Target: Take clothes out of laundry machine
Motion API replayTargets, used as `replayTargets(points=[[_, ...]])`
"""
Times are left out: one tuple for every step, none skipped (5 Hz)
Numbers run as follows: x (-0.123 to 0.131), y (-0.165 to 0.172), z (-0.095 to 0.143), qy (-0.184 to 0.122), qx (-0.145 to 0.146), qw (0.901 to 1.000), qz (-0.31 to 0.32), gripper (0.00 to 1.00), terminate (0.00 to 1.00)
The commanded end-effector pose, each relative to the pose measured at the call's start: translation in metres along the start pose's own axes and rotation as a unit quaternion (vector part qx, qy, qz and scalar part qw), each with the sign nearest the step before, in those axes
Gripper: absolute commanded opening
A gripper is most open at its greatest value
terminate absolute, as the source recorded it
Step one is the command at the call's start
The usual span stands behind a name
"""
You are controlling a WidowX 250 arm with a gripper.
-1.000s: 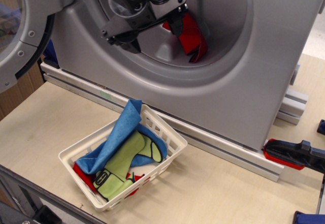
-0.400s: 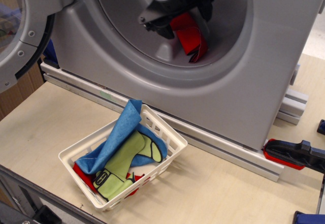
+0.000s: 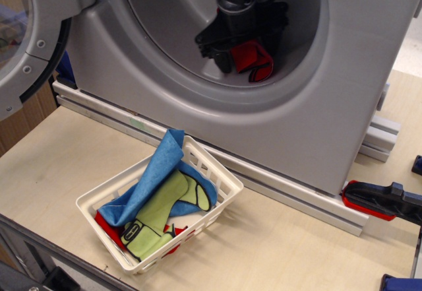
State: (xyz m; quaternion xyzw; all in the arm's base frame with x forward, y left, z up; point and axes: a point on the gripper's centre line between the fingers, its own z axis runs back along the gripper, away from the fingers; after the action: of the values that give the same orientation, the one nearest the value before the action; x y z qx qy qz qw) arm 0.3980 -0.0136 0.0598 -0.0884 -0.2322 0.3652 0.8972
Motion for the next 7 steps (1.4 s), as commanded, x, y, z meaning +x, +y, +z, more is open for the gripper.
replayTargets(points=[[0.007, -0.008, 0.023, -0.051, -0.046, 0.9976, -0.001, 0.00, 0.00], [0.008, -0.005, 0.027, -0.072, -0.052, 0.9961, 0.006, 0.00, 0.00], [0.007, 0.002, 0.036, -0.081, -0.032, 0.9962, 0.003, 0.00, 0.00], [0.002, 0.011, 0.055, -0.101, -0.025, 0.9944, 0.020, 0.00, 0.00], [-0.025, 0.027, 0.080, -0.007, 0.002, 0.9985, 0.054, 0.00, 0.00], [-0.057, 0.043, 0.097, 0.035, 0.020, 0.9970, 0.067, 0.00, 0.00], [-0.089, 0.059, 0.100, 0.102, 0.067, 0.9878, 0.096, 0.00, 0.00]])
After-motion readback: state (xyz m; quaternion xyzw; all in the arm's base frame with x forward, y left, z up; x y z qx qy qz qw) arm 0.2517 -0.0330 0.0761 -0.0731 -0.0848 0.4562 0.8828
